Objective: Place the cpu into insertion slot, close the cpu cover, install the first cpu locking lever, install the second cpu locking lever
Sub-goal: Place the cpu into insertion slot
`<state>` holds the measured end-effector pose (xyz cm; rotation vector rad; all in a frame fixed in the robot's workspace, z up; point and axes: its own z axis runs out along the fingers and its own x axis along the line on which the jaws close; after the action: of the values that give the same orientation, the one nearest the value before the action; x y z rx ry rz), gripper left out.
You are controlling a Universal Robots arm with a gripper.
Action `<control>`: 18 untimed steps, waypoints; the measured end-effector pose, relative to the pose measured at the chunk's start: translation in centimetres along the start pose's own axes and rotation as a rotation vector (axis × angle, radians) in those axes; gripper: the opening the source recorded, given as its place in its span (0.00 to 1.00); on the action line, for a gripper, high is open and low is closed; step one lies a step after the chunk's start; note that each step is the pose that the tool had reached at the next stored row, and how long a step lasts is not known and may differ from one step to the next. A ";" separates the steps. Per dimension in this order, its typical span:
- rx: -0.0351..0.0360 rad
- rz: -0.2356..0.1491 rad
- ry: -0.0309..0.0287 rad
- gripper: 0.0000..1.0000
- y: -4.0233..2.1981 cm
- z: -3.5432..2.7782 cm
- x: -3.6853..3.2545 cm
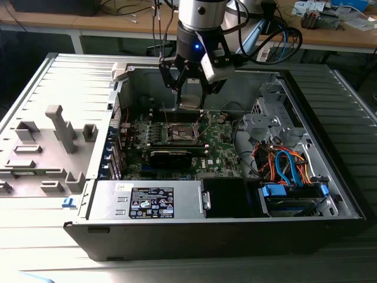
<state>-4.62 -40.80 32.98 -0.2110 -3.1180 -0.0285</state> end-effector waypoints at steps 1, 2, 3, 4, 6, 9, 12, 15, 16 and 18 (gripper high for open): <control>0.0000 0.001 0.0000 0.55 0.00 0.00 0.00; 0.0000 0.002 0.0000 0.55 0.00 0.01 0.00; 0.0000 0.003 -0.0001 0.55 0.00 0.01 0.00; -0.0001 0.004 -0.0001 0.55 0.00 0.01 0.00; -0.0002 0.006 -0.0001 0.55 0.00 0.02 0.00; -0.0002 0.011 -0.0002 0.55 0.00 0.03 0.00; -0.0003 0.016 -0.0003 0.55 0.00 0.05 0.00; -0.0004 0.019 -0.0004 0.55 0.00 0.06 0.00; -0.0003 0.020 -0.0004 0.55 0.00 0.06 0.00; -0.0004 0.022 -0.0004 0.55 0.00 0.07 0.00</control>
<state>-4.62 -40.80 32.92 -0.2451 -3.1157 -0.0289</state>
